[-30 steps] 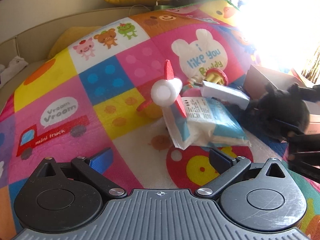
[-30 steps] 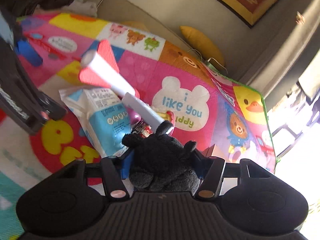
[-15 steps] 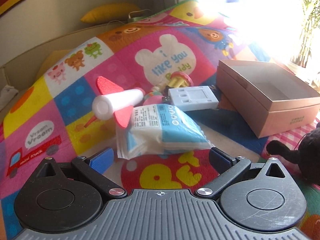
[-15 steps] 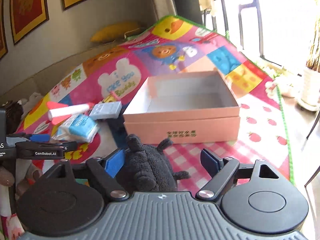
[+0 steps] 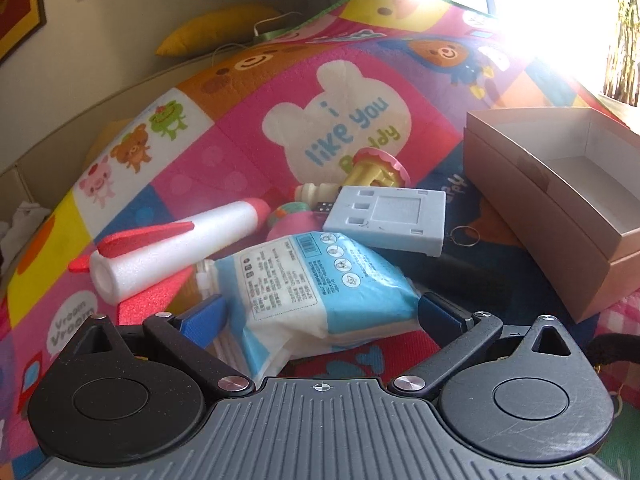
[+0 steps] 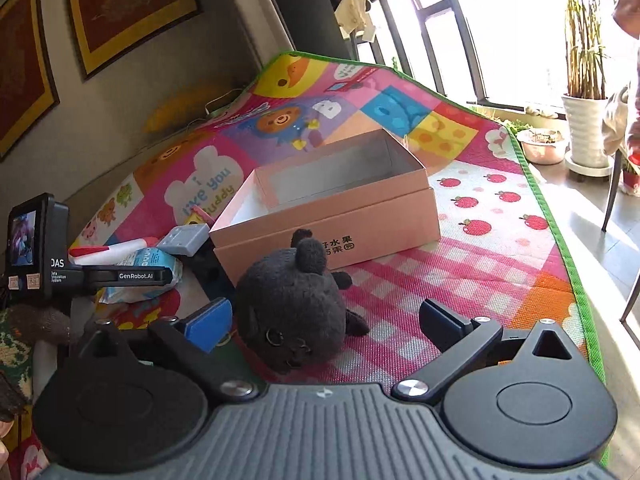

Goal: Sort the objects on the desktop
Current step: 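Close the left tool on the blue-and-white wipes pack while the right tool holds the plush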

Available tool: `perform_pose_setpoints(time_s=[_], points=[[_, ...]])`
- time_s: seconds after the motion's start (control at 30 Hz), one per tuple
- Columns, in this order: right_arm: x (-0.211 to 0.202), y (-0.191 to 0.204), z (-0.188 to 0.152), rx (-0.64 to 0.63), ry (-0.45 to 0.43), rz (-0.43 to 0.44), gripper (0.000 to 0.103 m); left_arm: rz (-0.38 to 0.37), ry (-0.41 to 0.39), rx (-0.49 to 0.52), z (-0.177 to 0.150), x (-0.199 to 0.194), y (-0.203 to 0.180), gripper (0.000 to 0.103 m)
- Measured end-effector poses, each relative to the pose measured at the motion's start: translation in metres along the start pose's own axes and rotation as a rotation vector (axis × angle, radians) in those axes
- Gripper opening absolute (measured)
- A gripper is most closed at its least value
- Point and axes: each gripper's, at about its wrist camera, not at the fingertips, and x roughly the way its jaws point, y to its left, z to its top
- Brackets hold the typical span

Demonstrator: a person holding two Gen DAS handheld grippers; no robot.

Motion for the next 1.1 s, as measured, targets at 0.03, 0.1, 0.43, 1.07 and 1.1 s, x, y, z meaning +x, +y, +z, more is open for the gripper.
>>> perform_pose_setpoints(time_s=[0.03, 0.1, 0.43, 1.07, 1.1], points=[[0.001, -0.002, -0.001, 0.014, -0.002, 0.002, 0.101, -0.003, -0.001, 0.003, -0.001, -0.001, 0.001, 0.103], [0.004, -0.005, -0.004, 0.037, -0.001, 0.011, 0.101, -0.012, -0.005, 0.009, -0.003, -0.005, 0.004, 0.098], [0.005, -0.020, -0.012, 0.113, 0.010, 0.028, 0.103, -0.152, -0.020, 0.069, -0.023, -0.042, 0.017, 0.051], [0.011, -0.015, -0.013, 0.064, 0.038, 0.039, 0.103, -0.171, -0.019, 0.091, -0.011, 0.012, 0.022, 0.073], [0.011, -0.015, -0.013, 0.064, 0.038, 0.039, 0.103, -0.164, -0.021, 0.094, -0.013, 0.009, 0.021, 0.072]])
